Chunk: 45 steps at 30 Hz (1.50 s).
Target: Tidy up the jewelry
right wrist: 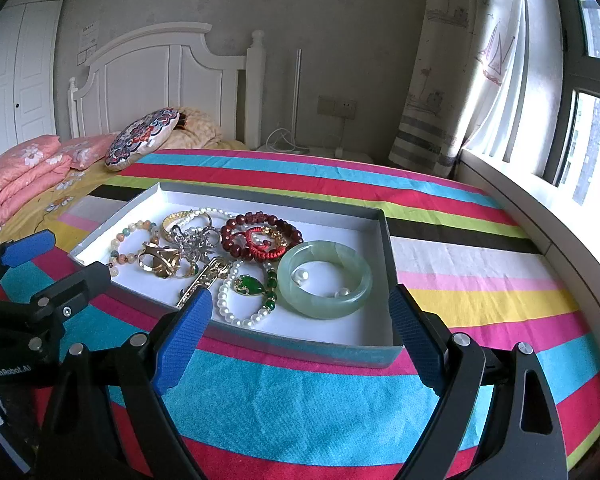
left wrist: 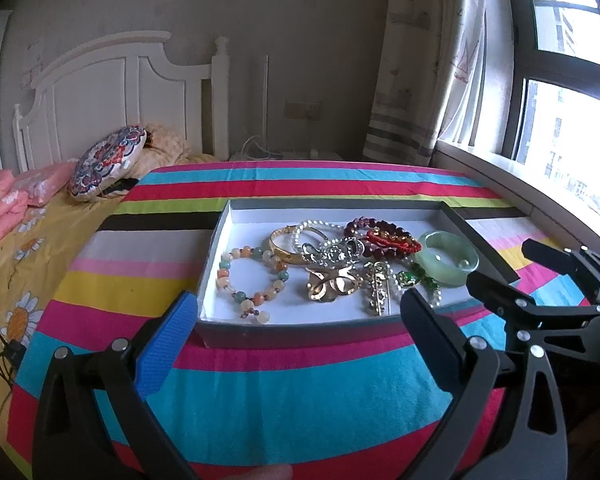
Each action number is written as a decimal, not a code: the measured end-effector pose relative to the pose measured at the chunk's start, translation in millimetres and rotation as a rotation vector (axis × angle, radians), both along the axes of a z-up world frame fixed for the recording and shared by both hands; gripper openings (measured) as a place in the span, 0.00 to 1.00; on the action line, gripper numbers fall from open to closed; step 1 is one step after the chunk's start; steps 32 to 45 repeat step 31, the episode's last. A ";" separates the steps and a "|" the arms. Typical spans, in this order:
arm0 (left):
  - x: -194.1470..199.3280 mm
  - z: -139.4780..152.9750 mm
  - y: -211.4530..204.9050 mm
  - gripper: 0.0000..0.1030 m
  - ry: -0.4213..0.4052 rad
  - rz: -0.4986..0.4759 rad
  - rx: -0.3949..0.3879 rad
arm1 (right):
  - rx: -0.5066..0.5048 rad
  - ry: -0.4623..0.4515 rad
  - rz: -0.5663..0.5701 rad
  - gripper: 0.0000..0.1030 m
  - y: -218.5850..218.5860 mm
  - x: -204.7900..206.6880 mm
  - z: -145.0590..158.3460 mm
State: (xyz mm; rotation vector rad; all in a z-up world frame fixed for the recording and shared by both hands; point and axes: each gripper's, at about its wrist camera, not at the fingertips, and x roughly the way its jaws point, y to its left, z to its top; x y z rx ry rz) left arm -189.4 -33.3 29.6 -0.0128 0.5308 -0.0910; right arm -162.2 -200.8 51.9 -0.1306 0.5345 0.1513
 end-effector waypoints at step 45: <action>7.4 -13.0 11.2 0.98 0.110 -0.043 -0.044 | 0.010 0.033 0.014 0.83 4.8 -5.5 -4.8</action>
